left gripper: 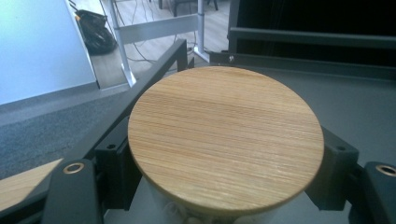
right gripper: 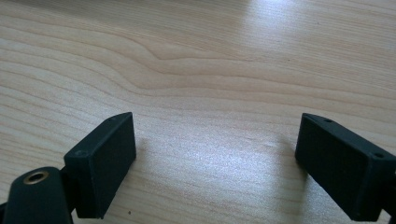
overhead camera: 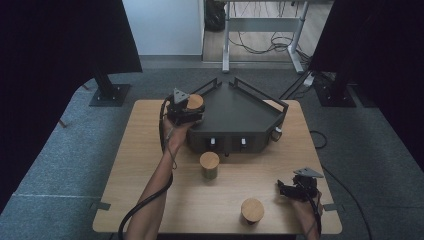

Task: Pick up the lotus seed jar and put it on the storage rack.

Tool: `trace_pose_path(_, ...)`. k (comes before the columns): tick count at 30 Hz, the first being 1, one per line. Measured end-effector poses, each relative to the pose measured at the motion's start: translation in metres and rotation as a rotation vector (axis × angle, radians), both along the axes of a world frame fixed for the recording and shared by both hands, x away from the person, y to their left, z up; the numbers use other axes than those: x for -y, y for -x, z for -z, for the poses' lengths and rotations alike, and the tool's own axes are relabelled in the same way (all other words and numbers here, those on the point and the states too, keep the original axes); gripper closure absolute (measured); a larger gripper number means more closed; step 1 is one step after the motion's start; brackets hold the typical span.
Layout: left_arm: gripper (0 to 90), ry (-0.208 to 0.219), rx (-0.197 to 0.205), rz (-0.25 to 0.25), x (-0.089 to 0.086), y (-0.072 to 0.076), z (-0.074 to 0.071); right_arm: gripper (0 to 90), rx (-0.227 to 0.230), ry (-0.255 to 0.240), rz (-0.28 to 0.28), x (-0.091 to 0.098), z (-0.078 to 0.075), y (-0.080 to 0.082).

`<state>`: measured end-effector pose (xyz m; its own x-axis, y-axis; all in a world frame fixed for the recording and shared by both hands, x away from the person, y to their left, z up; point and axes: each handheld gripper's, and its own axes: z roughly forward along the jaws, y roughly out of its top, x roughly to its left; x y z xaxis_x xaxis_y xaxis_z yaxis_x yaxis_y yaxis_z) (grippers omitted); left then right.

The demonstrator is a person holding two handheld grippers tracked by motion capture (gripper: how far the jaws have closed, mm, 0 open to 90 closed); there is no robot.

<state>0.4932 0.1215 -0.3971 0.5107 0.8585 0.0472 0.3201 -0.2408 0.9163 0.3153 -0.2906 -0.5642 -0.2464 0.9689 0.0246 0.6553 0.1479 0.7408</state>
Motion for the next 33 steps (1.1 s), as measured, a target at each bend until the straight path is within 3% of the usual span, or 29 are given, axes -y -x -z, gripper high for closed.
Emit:
trace_pose_path(6, 25.9, -0.013, -0.014, -0.008, 0.003, -0.005, 0.008, 11.6, 0.0, 0.0, 0.0, 0.0, 0.0, 0.0)
trace_pose_path(10, 25.8, 0.02, -0.035, -0.02, 0.0, -0.008, 0.01, 11.6, 0.0, 0.0, 0.0, 0.0, 0.0, 0.0)
trace_pose_path(13, 25.6, 0.032, -0.029, -0.017, -0.001, -0.008, 0.011, 11.6, 0.0, 0.0, 0.0, 0.0, 0.0, 0.0)
trace_pose_path(21, 9.8, 0.068, 0.012, -0.038, -0.007, -0.005, 0.006, 11.6, 0.0, 0.001, 0.0, 0.0, 0.0, 0.0)
trace_pose_path(26, 7.2, 0.072, 0.038, -0.048, -0.015, 0.007, 0.0, 11.6, 0.0, 0.001, 0.0, 0.0, 0.0, 0.0)
trace_pose_path(33, 7.8, 0.085, 0.072, -0.038, -0.03, 0.038, -0.006, 11.6, 0.0, 0.001, 0.001, 0.0, 0.0, 0.0)
